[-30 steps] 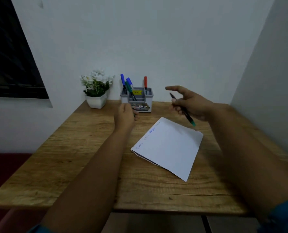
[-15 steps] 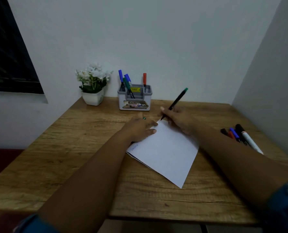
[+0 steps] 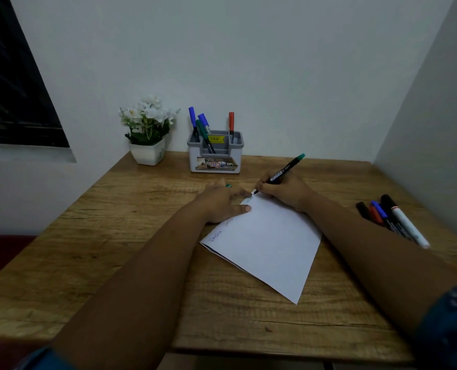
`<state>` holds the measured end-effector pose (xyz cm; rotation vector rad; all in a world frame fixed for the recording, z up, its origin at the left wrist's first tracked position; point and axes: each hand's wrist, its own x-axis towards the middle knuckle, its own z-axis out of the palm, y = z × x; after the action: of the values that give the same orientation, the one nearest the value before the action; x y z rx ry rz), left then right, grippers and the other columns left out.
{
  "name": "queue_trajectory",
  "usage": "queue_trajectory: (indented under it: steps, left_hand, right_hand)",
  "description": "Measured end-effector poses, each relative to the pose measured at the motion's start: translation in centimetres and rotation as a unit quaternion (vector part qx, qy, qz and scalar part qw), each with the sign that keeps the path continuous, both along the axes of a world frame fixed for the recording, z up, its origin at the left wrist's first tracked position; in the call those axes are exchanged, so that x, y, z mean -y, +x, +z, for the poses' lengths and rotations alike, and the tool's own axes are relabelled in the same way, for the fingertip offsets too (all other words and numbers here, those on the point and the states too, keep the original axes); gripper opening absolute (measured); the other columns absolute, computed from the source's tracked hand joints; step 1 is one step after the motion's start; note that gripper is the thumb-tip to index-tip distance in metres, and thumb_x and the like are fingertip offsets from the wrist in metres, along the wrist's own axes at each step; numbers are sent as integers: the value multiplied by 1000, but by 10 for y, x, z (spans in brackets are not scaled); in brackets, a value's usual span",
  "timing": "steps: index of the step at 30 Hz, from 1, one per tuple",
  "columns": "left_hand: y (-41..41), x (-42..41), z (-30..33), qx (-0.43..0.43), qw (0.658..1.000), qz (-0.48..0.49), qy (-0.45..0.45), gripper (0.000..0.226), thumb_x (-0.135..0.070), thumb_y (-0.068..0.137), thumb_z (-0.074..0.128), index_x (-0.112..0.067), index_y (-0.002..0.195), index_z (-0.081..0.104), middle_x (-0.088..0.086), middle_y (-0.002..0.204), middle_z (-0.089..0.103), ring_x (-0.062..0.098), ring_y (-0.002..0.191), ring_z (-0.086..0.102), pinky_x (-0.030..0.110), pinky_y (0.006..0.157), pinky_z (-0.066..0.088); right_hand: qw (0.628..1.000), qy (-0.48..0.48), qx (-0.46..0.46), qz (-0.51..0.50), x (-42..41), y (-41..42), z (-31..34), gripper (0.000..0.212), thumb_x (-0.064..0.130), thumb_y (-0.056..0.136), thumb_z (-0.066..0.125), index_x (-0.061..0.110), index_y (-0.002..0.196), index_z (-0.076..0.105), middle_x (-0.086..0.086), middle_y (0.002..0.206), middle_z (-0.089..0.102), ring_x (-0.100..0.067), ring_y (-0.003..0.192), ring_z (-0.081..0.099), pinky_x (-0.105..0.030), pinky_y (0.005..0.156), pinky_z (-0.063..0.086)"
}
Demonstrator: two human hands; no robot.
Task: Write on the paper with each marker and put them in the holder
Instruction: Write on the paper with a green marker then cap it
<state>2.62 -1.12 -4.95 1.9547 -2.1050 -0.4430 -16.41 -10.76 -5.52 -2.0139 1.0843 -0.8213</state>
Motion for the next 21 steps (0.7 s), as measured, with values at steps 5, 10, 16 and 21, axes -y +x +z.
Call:
queue_trajectory:
  steps: [5, 10, 16, 21]
  left_hand:
    - [1, 0, -1, -1, 1000, 2, 1, 49, -60, 88, 52, -50, 135, 45, 12, 145, 32, 34, 139, 21, 50, 110, 28]
    - [0, -1, 0, 2, 1000, 0, 0, 49, -60, 89, 51, -48, 136, 44, 11, 142, 34, 33, 138, 23, 50, 110, 28]
    - [1, 0, -1, 3, 1000, -4, 2, 50, -60, 89, 51, -49, 136, 43, 12, 144, 34, 34, 138, 22, 51, 109, 28]
    - [2, 2, -3, 11, 1000, -2, 4, 50, -62, 88, 51, -51, 136, 43, 14, 147, 30, 35, 139, 20, 52, 110, 27]
  right_hand:
    - [1000, -19, -20, 4, -2, 0, 1, 9, 19, 83, 68, 13, 77, 72, -8, 87, 74, -24, 91, 68, -45, 87, 54]
    - [1000, -23, -8, -14, 0, 0, 0, 7, 17, 84, 68, 15, 80, 73, -3, 87, 74, -17, 89, 68, -41, 86, 54]
    - [999, -28, -25, -15, 2, 0, -1, 7, 20, 84, 68, 18, 79, 73, 0, 86, 74, -16, 89, 68, -39, 84, 55]
    - [999, -31, -19, -16, 2, 0, -1, 8, 20, 82, 70, 20, 74, 72, 2, 82, 74, -16, 87, 68, -36, 81, 54]
